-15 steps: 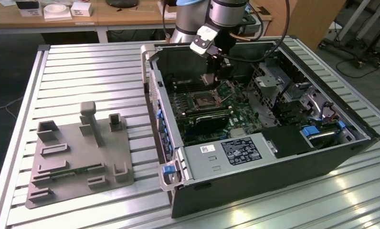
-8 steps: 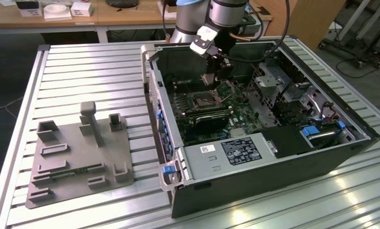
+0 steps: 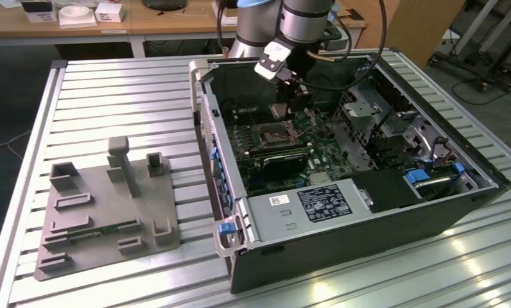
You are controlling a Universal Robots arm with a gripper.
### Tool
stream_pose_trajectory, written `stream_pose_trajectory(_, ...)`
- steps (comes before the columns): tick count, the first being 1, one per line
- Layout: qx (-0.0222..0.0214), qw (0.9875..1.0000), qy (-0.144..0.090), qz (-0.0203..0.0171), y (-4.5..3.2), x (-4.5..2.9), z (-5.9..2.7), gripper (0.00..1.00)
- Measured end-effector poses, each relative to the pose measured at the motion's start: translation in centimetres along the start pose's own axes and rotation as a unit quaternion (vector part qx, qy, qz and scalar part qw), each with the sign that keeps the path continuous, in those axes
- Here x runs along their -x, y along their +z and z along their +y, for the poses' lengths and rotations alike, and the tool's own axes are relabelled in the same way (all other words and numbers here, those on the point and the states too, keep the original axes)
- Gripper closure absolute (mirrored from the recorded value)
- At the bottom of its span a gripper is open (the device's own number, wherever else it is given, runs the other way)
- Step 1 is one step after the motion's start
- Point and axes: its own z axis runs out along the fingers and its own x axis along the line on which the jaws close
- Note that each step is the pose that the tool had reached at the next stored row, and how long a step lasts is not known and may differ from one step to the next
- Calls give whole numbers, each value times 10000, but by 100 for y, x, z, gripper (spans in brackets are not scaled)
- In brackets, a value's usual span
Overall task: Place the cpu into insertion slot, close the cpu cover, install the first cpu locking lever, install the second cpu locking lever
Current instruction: 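Place the cpu into insertion slot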
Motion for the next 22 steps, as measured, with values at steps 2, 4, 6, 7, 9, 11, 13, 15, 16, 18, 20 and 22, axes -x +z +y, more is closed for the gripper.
stream_pose_trajectory(2,-10,10000,1,-1,36,0,-3,46)
stream_pose_trajectory(4,-28,10000,1,0,72,-2,-6,46)
stream_pose_trajectory(6,-53,10000,1,0,103,-2,-8,46)
stream_pose_trajectory(7,-70,10000,1,0,117,-2,-9,46)
stream_pose_trajectory(9,-81,10000,2,-1,127,-2,-10,46)
stream_pose_trajectory(11,-82,10000,2,-2,126,-2,-10,46)
stream_pose_trajectory(13,-81,10000,1,0,139,-2,-10,46)
stream_pose_trajectory(15,-81,10000,1,0,139,-2,-10,46)
stream_pose_trajectory(16,-81,10000,1,0,139,-2,-10,46)
stream_pose_trajectory(18,-81,10000,1,0,139,-2,-10,46)
stream_pose_trajectory(20,-81,10000,1,0,140,-2,-10,46)
stream_pose_trajectory(22,-81,10000,1,0,140,-2,-10,46)
